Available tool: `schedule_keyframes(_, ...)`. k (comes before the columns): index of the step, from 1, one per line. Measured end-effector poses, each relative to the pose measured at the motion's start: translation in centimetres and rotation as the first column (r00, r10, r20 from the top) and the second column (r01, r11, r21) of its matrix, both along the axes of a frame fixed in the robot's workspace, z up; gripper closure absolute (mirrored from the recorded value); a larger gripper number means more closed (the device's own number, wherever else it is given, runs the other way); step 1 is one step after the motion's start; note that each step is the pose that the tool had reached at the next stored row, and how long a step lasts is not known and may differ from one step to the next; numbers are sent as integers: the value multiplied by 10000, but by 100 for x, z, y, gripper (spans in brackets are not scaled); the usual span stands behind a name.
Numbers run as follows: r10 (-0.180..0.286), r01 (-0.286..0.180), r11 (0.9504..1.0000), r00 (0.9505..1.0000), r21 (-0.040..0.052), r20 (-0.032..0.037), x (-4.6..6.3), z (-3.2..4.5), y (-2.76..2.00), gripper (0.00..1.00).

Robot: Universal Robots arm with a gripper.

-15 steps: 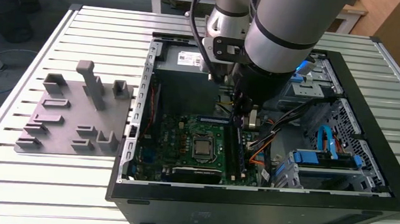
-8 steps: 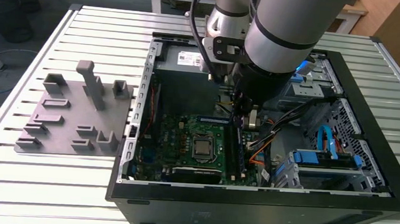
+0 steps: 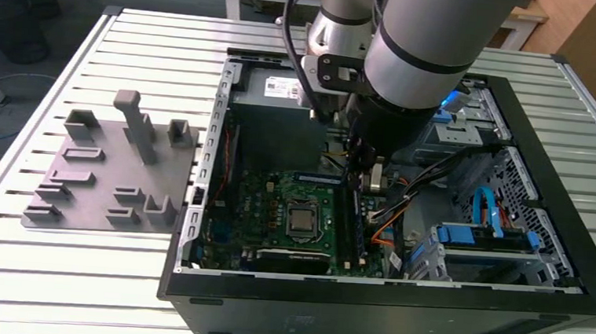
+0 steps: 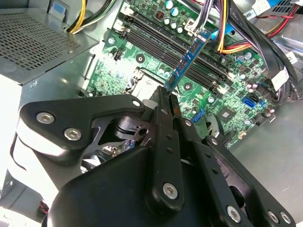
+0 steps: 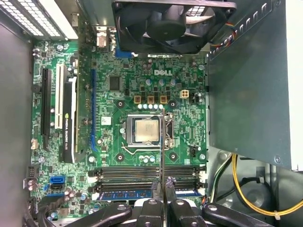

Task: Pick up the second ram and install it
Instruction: 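Insert the second ram into the second slot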

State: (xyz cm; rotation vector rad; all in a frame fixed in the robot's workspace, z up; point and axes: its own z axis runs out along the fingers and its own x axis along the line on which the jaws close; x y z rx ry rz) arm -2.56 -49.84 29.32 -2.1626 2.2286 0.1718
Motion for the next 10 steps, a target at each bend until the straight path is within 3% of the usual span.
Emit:
schedule_keyframes(5,-652,652,9979,9979,0,0,-1,-1,0,87)
schedule_keyframes(10,-1472,1472,9891,9891,-5,0,0,-3,0,87)
